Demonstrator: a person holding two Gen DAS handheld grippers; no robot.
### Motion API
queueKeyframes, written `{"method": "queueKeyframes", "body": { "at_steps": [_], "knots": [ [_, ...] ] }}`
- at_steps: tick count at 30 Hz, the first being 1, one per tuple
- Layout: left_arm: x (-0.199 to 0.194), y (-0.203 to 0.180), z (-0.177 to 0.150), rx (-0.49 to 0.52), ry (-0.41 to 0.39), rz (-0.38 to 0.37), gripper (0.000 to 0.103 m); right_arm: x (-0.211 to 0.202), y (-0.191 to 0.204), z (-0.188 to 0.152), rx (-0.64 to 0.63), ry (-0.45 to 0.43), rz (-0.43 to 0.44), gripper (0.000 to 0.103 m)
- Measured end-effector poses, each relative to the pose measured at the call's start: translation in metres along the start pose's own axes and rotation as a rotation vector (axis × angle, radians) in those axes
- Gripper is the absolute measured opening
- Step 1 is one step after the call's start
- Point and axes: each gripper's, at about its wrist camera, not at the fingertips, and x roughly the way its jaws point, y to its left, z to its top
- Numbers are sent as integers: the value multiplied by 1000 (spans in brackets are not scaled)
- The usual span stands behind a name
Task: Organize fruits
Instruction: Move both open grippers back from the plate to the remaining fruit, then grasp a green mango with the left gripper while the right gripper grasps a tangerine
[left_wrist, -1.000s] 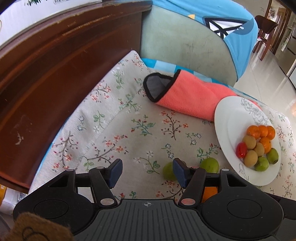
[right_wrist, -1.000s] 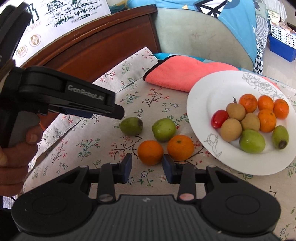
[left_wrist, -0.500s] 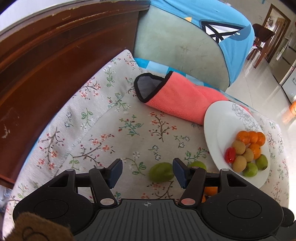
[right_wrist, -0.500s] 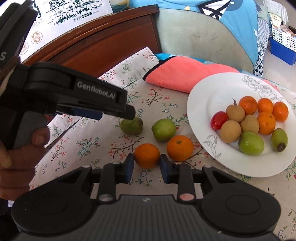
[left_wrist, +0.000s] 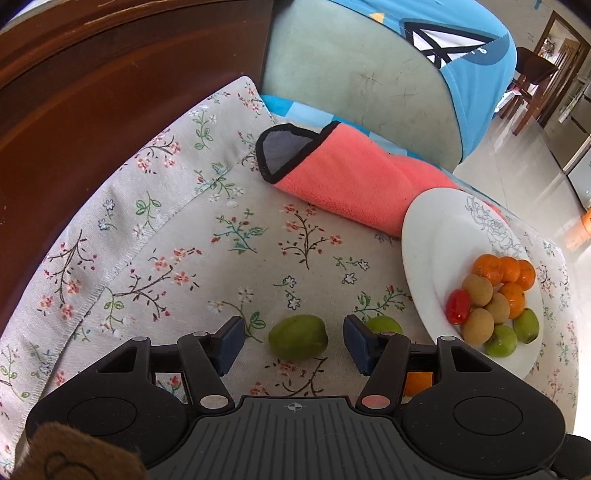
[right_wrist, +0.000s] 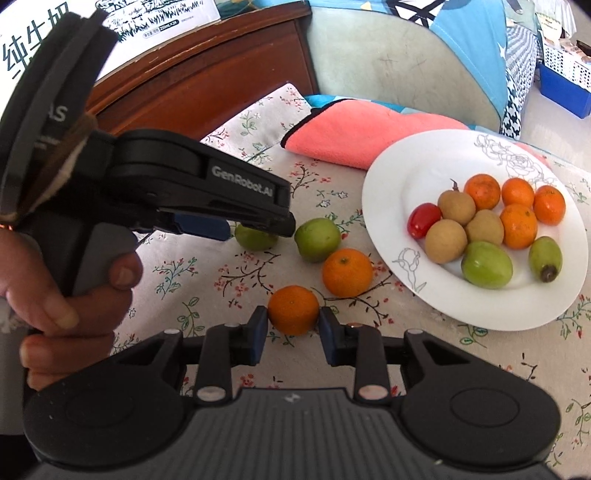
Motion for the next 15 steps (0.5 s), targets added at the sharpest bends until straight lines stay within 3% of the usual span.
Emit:
{"method": "queueKeyframes", "body": {
  "at_steps": [5,9,15],
  "knots": [
    [0,-4,-3,40,-23,19,48,-1,-2,-1,14,-1,9,31],
    [-1,-4,-5,69,-31,11,32,0,-3,1,26,-7,14,32],
    [-7,-3,-7,77,-35,2,32,-1,-3,1,29,-6,18,30]
  ]
}}
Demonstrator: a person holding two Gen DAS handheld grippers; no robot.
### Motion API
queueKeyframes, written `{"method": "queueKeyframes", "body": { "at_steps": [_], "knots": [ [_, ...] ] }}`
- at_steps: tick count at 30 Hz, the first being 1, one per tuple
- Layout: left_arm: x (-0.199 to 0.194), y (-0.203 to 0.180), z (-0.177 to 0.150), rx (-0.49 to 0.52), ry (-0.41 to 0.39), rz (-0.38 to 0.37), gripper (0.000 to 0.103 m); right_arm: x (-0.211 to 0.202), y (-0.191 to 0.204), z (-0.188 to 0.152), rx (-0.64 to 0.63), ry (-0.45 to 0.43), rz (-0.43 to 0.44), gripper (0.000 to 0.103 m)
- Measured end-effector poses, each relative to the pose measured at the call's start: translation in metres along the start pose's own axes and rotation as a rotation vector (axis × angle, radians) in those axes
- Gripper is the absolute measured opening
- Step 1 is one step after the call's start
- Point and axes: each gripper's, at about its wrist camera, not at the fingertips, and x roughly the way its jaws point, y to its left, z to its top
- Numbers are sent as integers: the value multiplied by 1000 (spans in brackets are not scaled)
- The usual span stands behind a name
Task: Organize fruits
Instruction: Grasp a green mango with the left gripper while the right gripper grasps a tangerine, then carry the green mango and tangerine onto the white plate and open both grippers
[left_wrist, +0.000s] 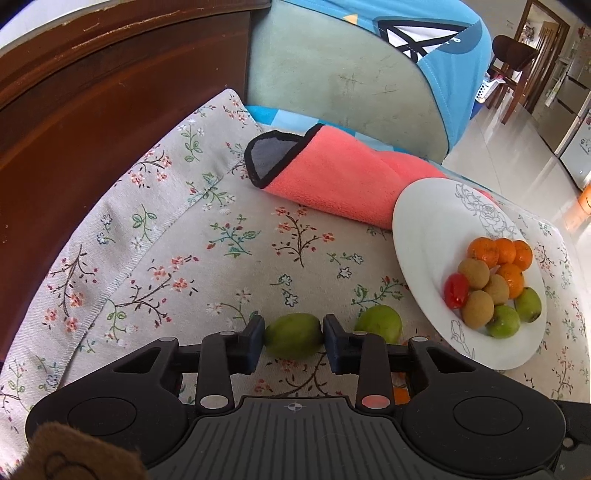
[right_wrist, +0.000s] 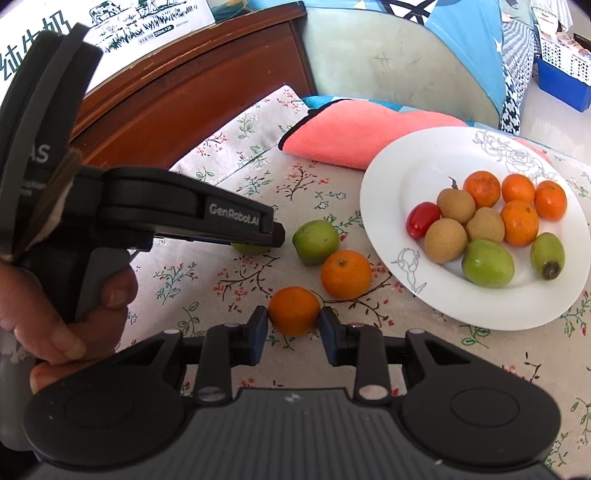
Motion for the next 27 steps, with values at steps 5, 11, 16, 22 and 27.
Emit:
{"method": "queueKeyframes", "body": {
  "at_steps": [5,11,16,22,27],
  "knots": [
    [-10,6,1,-11,-19,-2,32,-4,-3,1,16,8,25,30],
    [-21,5,0,32,-46,19,32,-13,-3,1,-22,-7,32,30],
    [-30,0,-1,84,-79,38,32,-26,-3,2,-63,-33,21,30],
    [-43,-8,6,101,-131,24,32,-51,-12,18,-66,-106,0,30],
    [-55,-21,12,152,-187,15,32,-74,-20,32,-83,-182,-18,30]
  ]
}}
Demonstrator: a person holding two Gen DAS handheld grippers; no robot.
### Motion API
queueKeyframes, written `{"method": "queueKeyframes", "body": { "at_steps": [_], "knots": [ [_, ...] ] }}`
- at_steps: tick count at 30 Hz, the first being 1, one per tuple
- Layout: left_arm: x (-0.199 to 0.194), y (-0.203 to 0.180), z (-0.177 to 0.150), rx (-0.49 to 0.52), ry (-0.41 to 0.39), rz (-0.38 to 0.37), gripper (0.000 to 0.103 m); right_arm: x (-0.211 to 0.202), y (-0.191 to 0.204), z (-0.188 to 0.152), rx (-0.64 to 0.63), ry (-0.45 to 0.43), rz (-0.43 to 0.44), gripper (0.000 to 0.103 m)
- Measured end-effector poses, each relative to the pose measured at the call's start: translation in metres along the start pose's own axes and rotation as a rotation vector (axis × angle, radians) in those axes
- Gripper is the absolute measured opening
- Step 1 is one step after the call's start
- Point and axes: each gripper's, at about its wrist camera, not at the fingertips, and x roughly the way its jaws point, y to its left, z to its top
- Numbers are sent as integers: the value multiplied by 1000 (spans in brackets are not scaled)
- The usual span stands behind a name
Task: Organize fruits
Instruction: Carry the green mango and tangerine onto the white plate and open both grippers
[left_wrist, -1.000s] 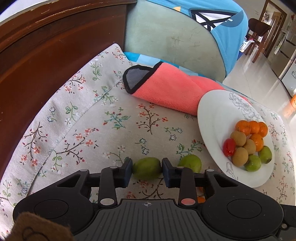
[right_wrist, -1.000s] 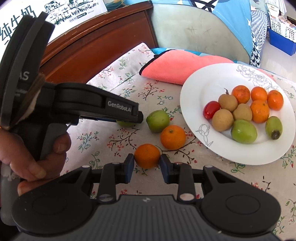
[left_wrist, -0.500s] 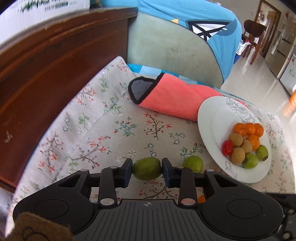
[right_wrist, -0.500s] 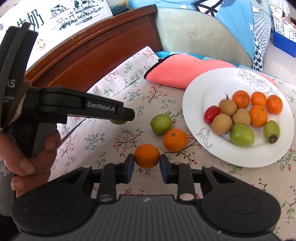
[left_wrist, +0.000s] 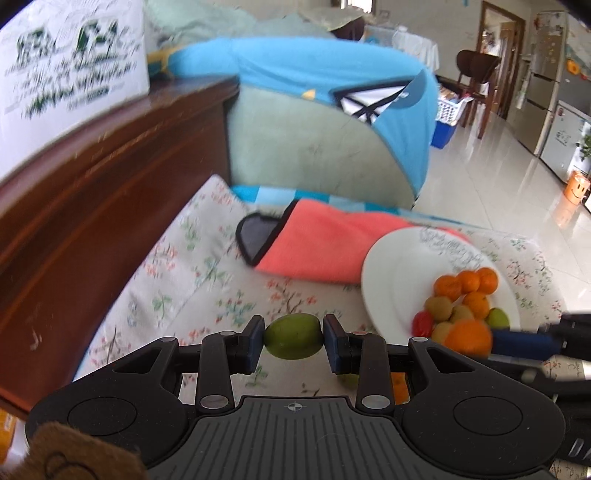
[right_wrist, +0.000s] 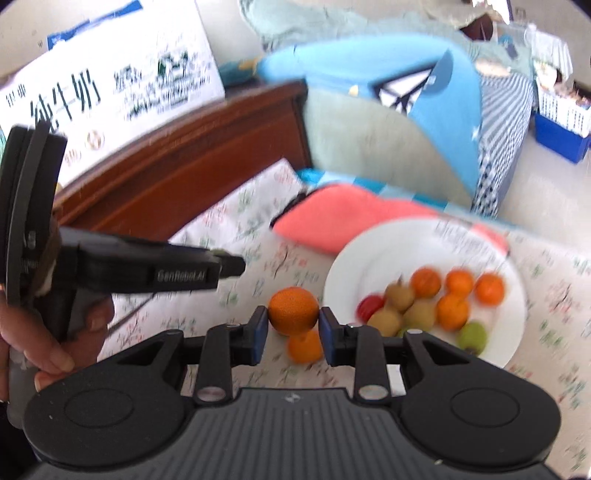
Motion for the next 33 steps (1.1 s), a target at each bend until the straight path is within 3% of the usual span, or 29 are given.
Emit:
{"method": "queueKeyframes", "body": {
  "at_steps": [13,33],
  "knots": [
    [-6,-35,15,72,-60,-23,32,-18,-36,28,23,-85,-87,30],
    [19,-73,23,76,-36,-23,32,7,-100,40,149,-85,-154,30]
  ]
}}
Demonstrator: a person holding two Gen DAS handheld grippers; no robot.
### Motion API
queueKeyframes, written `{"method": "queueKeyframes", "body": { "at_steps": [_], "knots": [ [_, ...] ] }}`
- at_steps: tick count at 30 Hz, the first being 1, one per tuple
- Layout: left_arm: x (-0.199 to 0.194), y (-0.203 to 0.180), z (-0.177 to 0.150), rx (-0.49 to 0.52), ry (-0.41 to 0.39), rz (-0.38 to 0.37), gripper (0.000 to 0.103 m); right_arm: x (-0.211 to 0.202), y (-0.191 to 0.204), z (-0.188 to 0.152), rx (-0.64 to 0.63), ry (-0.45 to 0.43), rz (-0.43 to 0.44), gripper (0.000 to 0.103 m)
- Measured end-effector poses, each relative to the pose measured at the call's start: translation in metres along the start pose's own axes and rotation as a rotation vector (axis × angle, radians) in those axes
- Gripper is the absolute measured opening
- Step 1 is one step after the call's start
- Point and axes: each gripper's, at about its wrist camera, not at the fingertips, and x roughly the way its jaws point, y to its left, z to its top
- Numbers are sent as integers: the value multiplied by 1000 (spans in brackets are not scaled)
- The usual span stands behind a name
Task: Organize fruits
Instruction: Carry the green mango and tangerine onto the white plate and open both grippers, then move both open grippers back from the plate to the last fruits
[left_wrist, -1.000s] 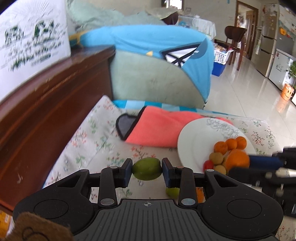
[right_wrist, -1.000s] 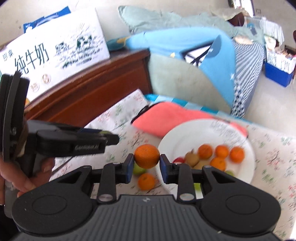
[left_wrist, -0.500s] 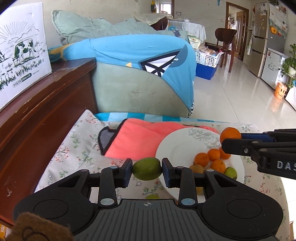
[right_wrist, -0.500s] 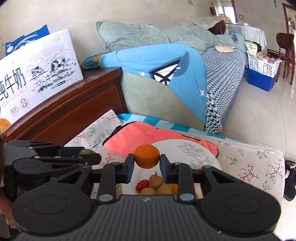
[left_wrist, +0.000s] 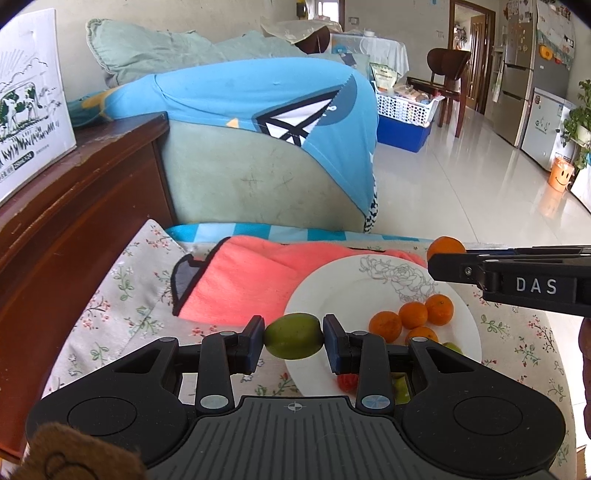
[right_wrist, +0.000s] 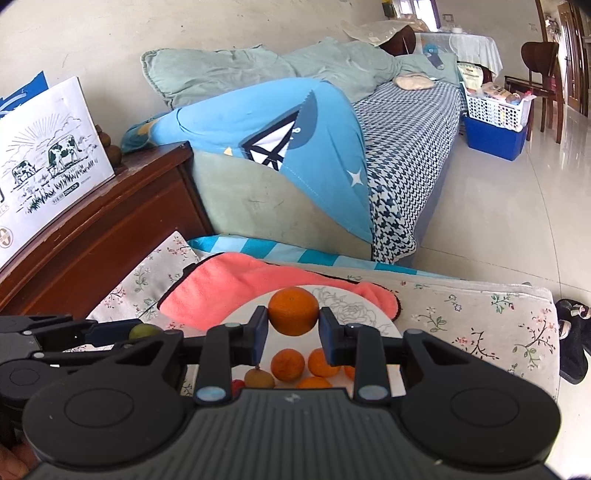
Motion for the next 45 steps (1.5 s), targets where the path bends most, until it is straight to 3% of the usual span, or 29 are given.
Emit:
{"method": "queueKeyframes", "body": {
  "at_steps": [11,32,45],
  "knots": [
    [31,-3,-2,-78,93,-26,32,29,-20,-3,96,39,24,30],
    [43,8,3,-195,108,-52,34,54,-30,-9,201,66,40,33],
    [15,34,10,-198,91,-18,55,29,-1,-8,114,55,76,34]
  ]
}}
